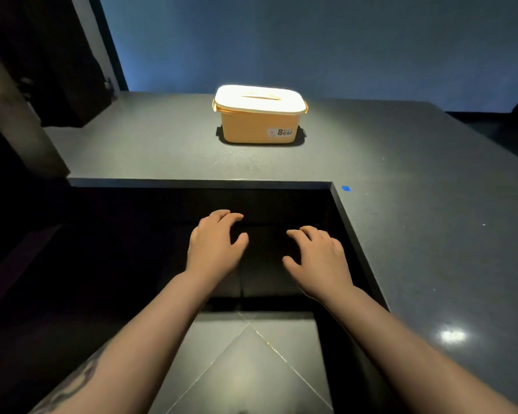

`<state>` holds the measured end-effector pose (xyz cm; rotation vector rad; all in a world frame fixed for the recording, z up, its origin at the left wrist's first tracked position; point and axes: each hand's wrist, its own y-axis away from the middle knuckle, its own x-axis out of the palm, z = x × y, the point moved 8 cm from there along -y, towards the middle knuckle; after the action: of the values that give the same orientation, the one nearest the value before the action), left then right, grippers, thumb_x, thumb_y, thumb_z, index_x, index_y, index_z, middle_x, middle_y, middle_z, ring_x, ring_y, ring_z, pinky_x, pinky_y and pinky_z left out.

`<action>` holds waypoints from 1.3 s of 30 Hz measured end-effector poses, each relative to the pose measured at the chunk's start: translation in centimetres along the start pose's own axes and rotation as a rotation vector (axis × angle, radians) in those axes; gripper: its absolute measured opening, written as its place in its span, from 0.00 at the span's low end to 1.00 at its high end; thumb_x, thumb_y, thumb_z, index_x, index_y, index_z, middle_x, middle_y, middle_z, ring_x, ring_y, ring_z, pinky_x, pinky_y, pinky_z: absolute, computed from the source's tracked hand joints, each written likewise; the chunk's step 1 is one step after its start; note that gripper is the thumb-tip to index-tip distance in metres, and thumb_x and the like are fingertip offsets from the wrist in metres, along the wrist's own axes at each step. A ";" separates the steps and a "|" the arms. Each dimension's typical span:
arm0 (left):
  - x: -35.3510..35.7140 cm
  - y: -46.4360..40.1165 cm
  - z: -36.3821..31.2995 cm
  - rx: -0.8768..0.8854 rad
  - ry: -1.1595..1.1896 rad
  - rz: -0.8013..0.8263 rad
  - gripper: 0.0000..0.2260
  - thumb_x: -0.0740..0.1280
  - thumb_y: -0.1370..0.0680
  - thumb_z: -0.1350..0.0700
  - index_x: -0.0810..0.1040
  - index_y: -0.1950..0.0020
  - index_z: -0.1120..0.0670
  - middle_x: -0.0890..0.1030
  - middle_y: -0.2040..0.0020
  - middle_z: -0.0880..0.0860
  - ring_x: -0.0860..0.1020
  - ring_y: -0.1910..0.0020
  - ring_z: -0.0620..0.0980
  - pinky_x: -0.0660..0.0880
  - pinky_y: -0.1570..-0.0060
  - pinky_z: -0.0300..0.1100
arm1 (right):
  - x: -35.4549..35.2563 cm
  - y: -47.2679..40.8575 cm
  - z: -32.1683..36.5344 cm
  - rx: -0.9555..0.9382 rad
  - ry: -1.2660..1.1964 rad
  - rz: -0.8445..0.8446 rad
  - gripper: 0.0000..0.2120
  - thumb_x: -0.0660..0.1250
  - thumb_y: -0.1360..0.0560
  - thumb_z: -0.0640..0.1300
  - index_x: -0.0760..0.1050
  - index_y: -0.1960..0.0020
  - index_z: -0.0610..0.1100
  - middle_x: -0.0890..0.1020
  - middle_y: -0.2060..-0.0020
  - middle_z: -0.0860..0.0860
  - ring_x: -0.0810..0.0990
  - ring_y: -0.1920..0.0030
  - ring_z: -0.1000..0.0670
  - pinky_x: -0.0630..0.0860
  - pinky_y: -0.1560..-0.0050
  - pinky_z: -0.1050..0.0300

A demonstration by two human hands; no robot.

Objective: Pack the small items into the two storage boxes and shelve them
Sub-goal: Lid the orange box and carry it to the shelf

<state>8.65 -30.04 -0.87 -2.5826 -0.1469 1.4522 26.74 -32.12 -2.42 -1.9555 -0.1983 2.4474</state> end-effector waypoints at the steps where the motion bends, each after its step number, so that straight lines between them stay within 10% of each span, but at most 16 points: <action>1: 0.0 -1.7 -0.1 -0.008 0.010 -0.013 0.19 0.63 0.23 0.49 0.72 0.33 0.47 0.69 0.31 0.49 0.65 0.32 0.50 0.60 0.33 0.47 | -0.3 -1.8 -0.3 -0.010 -0.006 -0.002 0.26 0.61 0.23 0.54 0.64 0.27 0.52 0.67 0.29 0.51 0.64 0.29 0.49 0.60 0.31 0.52; 27: 0.2 -48.4 6.3 0.066 -0.003 -0.110 0.17 0.62 0.22 0.51 0.72 0.33 0.50 0.70 0.31 0.52 0.65 0.32 0.54 0.65 0.35 0.53 | -4.0 -46.2 -5.7 0.163 -0.152 -0.228 0.22 0.60 0.22 0.50 0.66 0.29 0.50 0.70 0.31 0.50 0.66 0.32 0.47 0.65 0.36 0.49; 39: 3.2 -55.8 9.4 -0.113 0.072 -0.099 0.16 0.59 0.22 0.55 0.72 0.34 0.52 0.71 0.35 0.52 0.68 0.34 0.54 0.68 0.39 0.51 | -1.0 -56.2 -11.6 0.265 -0.335 -0.147 0.23 0.57 0.20 0.52 0.63 0.26 0.47 0.64 0.27 0.50 0.59 0.28 0.46 0.63 0.33 0.47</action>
<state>2.27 26.10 2.83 -2.6698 -0.3511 1.3519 33.92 24.69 1.65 -1.3745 -0.0140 2.5338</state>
